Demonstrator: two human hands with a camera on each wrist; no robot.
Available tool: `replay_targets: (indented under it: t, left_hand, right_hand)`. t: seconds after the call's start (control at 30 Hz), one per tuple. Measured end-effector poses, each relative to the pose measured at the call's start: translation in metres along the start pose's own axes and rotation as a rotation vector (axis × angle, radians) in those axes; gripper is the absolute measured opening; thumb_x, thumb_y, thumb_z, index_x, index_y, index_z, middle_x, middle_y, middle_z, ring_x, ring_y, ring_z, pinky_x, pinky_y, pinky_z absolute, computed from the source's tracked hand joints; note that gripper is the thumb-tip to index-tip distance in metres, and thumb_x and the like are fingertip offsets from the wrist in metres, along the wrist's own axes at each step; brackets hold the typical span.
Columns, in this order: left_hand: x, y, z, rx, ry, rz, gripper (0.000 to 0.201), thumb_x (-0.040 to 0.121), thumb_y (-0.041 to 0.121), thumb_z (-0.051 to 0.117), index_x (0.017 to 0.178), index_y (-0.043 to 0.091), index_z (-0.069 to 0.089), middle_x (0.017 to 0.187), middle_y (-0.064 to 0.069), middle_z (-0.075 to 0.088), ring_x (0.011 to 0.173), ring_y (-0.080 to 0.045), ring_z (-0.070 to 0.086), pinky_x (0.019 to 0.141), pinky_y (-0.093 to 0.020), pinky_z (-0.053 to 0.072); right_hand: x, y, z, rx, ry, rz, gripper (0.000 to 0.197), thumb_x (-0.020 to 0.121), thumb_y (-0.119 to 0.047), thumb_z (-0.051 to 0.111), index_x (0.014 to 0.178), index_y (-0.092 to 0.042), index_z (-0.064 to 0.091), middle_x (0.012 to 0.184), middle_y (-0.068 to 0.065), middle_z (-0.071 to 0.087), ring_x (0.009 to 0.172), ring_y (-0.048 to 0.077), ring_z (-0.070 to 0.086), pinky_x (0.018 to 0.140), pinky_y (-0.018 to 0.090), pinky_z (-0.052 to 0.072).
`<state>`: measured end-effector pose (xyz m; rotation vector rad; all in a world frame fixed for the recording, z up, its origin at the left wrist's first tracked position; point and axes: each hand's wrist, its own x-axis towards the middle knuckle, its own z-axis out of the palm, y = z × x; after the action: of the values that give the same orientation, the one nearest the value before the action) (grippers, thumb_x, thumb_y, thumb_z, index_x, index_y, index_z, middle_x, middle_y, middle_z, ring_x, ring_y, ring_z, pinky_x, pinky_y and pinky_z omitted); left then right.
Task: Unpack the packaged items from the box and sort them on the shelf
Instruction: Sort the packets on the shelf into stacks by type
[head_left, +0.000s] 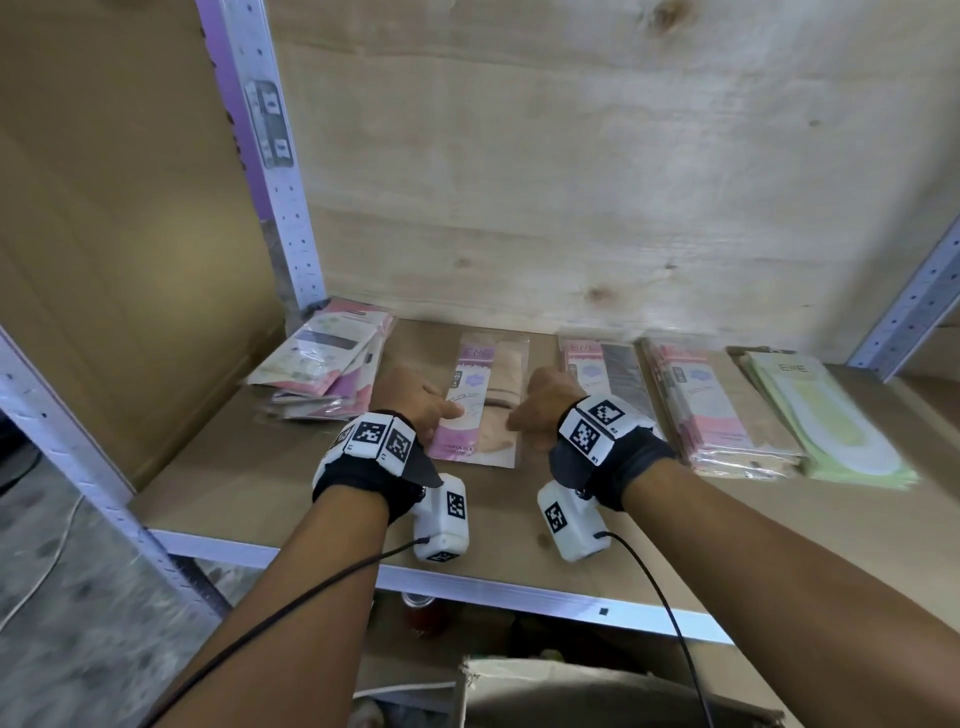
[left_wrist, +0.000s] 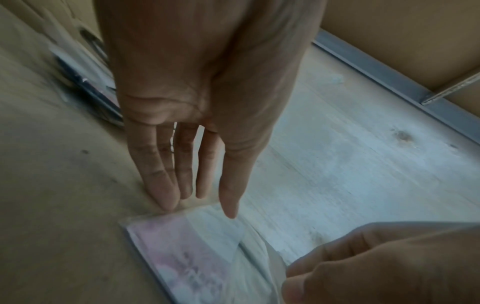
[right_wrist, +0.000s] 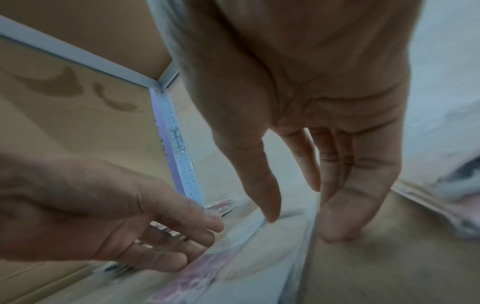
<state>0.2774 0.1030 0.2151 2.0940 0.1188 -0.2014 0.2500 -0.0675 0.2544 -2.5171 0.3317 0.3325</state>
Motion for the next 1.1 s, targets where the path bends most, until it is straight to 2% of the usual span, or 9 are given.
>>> replay_targets:
  t: [0.1, 0.2, 0.37, 0.5, 0.7, 0.8, 0.9, 1.03, 1.1]
  left_hand:
    - [0.000, 0.003, 0.002, -0.001, -0.061, -0.012, 0.024, 0.076, 0.014, 0.084, 0.092, -0.002, 0.077, 0.091, -0.014, 0.077, 0.090, -0.032, 0.075, 0.084, -0.050, 0.060]
    - [0.002, 0.004, 0.004, 0.023, -0.092, -0.005, 0.025, 0.075, 0.017, 0.085, 0.091, 0.000, 0.077, 0.095, -0.015, 0.077, 0.094, -0.034, 0.074, 0.085, -0.051, 0.059]
    - [0.007, 0.004, 0.005, -0.043, -0.109, 0.007, 0.012, 0.077, 0.015, 0.083, 0.076, 0.021, 0.072, 0.095, -0.008, 0.077, 0.096, -0.029, 0.073, 0.093, -0.049, 0.057]
    - [0.009, 0.004, 0.008, -0.130, -0.104, 0.016, 0.017, 0.079, 0.006, 0.080, 0.074, 0.020, 0.070, 0.102, -0.014, 0.076, 0.095, -0.029, 0.072, 0.090, -0.043, 0.058]
    - [0.009, 0.005, 0.011, -0.178, -0.093, 0.008, 0.034, 0.081, 0.005, 0.079, 0.113, 0.001, 0.069, 0.112, -0.019, 0.071, 0.104, -0.033, 0.070, 0.095, -0.047, 0.056]
    - [0.010, 0.003, 0.011, -0.146, -0.078, 0.026, 0.029, 0.082, 0.009, 0.079, 0.109, 0.006, 0.071, 0.112, -0.015, 0.072, 0.103, -0.030, 0.070, 0.094, -0.046, 0.056]
    - [0.008, 0.004, 0.005, -0.091, 0.033, 0.098, 0.011, 0.084, 0.014, 0.077, 0.094, 0.014, 0.073, 0.109, -0.011, 0.073, 0.104, -0.027, 0.068, 0.096, -0.043, 0.055]
    - [0.002, 0.005, -0.024, -0.020, 0.281, 0.192, 0.021, 0.086, 0.014, 0.068, 0.106, 0.015, 0.076, 0.118, 0.000, 0.072, 0.098, -0.012, 0.061, 0.092, -0.023, 0.045]
    - [-0.001, 0.002, -0.043, 0.026, 0.404, 0.190, 0.025, 0.087, 0.015, 0.065, 0.109, 0.017, 0.076, 0.119, -0.002, 0.072, 0.106, -0.020, 0.063, 0.097, -0.027, 0.045]
  right_hand:
    - [0.000, -0.004, 0.003, -0.024, 0.032, 0.006, 0.022, 0.083, -0.014, 0.074, 0.080, -0.008, 0.053, 0.078, 0.002, 0.048, 0.064, 0.013, 0.047, 0.049, 0.024, 0.038]
    - [0.002, -0.005, 0.005, -0.005, 0.046, -0.005, 0.023, 0.082, -0.015, 0.074, 0.097, -0.007, 0.059, 0.093, 0.006, 0.057, 0.081, 0.018, 0.055, 0.056, 0.026, 0.043]
    - [0.006, -0.004, -0.001, 0.067, 0.044, 0.003, 0.032, 0.085, -0.010, 0.069, 0.115, -0.001, 0.061, 0.115, 0.013, 0.064, 0.103, 0.027, 0.065, 0.085, 0.036, 0.057]
    - [0.004, -0.002, -0.006, 0.077, 0.053, 0.005, 0.039, 0.088, -0.008, 0.066, 0.125, 0.000, 0.057, 0.122, 0.016, 0.061, 0.109, 0.030, 0.064, 0.095, 0.043, 0.056]
    - [0.002, -0.002, -0.008, 0.041, 0.044, -0.001, 0.041, 0.089, -0.010, 0.066, 0.127, -0.003, 0.055, 0.123, 0.016, 0.059, 0.109, 0.030, 0.064, 0.095, 0.043, 0.056]
    - [0.001, -0.001, -0.009, 0.031, 0.038, -0.007, 0.043, 0.088, -0.010, 0.067, 0.128, -0.003, 0.054, 0.125, 0.016, 0.058, 0.111, 0.031, 0.063, 0.095, 0.042, 0.055]
    - [0.001, 0.000, -0.011, -0.002, 0.040, -0.033, 0.041, 0.089, -0.011, 0.067, 0.128, -0.002, 0.055, 0.128, 0.015, 0.058, 0.114, 0.028, 0.061, 0.090, 0.033, 0.054]
    - [0.006, -0.007, -0.015, 0.006, 0.055, -0.074, 0.042, 0.090, -0.016, 0.066, 0.127, -0.001, 0.055, 0.123, 0.013, 0.063, 0.108, 0.029, 0.065, 0.087, 0.034, 0.056]
    - [0.010, -0.015, -0.014, 0.080, 0.033, -0.100, 0.040, 0.090, -0.015, 0.065, 0.125, 0.001, 0.054, 0.110, 0.011, 0.065, 0.097, 0.031, 0.070, 0.088, 0.042, 0.059]
